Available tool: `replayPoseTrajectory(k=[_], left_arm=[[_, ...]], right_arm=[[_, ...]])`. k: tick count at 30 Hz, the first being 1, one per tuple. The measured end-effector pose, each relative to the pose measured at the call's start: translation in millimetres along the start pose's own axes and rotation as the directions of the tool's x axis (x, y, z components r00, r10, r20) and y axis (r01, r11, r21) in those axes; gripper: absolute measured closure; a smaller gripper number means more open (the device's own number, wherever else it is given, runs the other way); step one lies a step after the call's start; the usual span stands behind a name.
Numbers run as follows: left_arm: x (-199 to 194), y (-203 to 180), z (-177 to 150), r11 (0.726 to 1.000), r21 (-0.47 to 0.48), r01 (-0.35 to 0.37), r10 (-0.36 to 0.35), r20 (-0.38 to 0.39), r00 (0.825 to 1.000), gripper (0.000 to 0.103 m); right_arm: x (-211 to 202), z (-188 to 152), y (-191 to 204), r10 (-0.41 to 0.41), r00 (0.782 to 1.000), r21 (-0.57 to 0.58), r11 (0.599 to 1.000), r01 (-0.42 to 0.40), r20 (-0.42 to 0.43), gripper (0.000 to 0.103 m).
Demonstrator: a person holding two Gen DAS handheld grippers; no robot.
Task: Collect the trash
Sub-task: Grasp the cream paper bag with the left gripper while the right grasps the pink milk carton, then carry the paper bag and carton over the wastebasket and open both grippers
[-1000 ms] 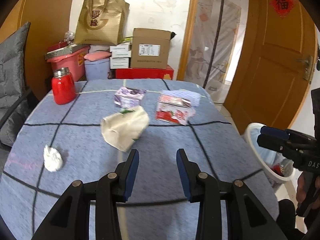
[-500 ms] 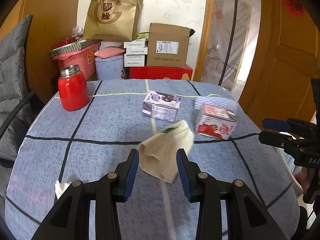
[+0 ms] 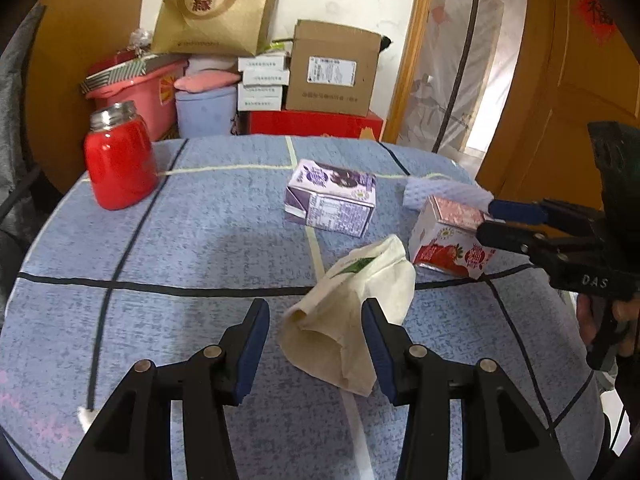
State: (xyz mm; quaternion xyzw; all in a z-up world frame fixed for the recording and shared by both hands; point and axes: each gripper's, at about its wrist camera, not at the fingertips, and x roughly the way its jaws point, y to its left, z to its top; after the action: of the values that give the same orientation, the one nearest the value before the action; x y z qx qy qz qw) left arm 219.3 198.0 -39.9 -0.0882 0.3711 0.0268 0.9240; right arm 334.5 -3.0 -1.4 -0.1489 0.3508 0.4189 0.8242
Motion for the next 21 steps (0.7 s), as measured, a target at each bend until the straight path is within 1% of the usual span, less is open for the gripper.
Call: replayPoseTrajectory(k=[3, 5, 6, 7, 8, 11, 15, 17, 18, 19, 21], left_arm=[[5.1, -0.8, 1.3, 1.0, -0.009, 0.02, -0.02, -0.015, 1.0, 0.055], [5.7, -2.7, 2.1, 1.0, -0.003, 0.017, -0.017, -0.01, 1.0, 0.055], [4.9, -4.4, 2.2, 1.0, 0.002, 0.02, -0.02, -0.007, 1.0, 0.058], [4.2, -6.4, 2.4, 1.0, 0.006, 0.025, -0.025, -0.002, 1.0, 0.067], [4.5, -7.6, 2.9, 1.0, 0.008, 0.027, -0.027, -0.002, 1.0, 0.071], [3.2, -12.6, 2.2, 0.999, 0.022, 0.026, -0.026, 0.001, 1.0, 0.072], [-3.2, -20.8, -1.5, 0.999, 0.04, 0.012, -0.013, 0.014, 1.0, 0.077], [-7.3, -23.4, -3.4, 0.999, 0.031, 0.009, -0.01, 0.022, 1.0, 0.088], [-9.6, -24.2, -4.5, 1.0, 0.025, 0.006, -0.007, 0.026, 1.0, 0.089], [-12.6, -25.5, -6.2, 1.0, 0.017, 0.003, -0.003, 0.029, 1.0, 0.094], [-18.4, -29.1, -10.7, 1.0, 0.004, 0.005, -0.005, 0.034, 0.999, 0.095]], right_arm=[[3.6, 0.5, 0.4, 0.023, 1.0, -0.006, 1.0, -0.023, -0.001, 0.048], [3.5, 0.1, 1.8, 0.04, 0.999, 0.0, 0.999, -0.04, -0.008, 0.048], [4.5, 0.1, 2.0, 0.053, 0.998, 0.01, 0.999, -0.053, -0.019, 0.048], [6.4, -0.3, 1.7, 0.063, 0.997, 0.025, 0.998, -0.063, -0.034, 0.048], [7.6, -1.3, 1.3, 0.068, 0.997, 0.04, 0.997, -0.066, -0.042, 0.049], [8.9, -5.4, 3.3, 0.079, 0.995, 0.057, 0.996, -0.076, -0.063, 0.063], [1.8, -8.5, 7.0, 0.067, 0.996, 0.08, 0.995, -0.062, -0.061, 0.064], [-5.8, -10.0, 9.0, 0.062, 0.997, 0.095, 0.994, -0.057, -0.047, 0.064], [-9.6, -10.8, 9.8, 0.061, 0.997, 0.103, 0.993, -0.056, -0.041, 0.065], [-13.3, -11.7, 10.8, 0.061, 0.998, 0.11, 0.992, -0.057, -0.035, 0.065], [-23.8, -16.6, 14.7, 0.056, 0.998, 0.122, 0.991, -0.053, -0.02, 0.065]])
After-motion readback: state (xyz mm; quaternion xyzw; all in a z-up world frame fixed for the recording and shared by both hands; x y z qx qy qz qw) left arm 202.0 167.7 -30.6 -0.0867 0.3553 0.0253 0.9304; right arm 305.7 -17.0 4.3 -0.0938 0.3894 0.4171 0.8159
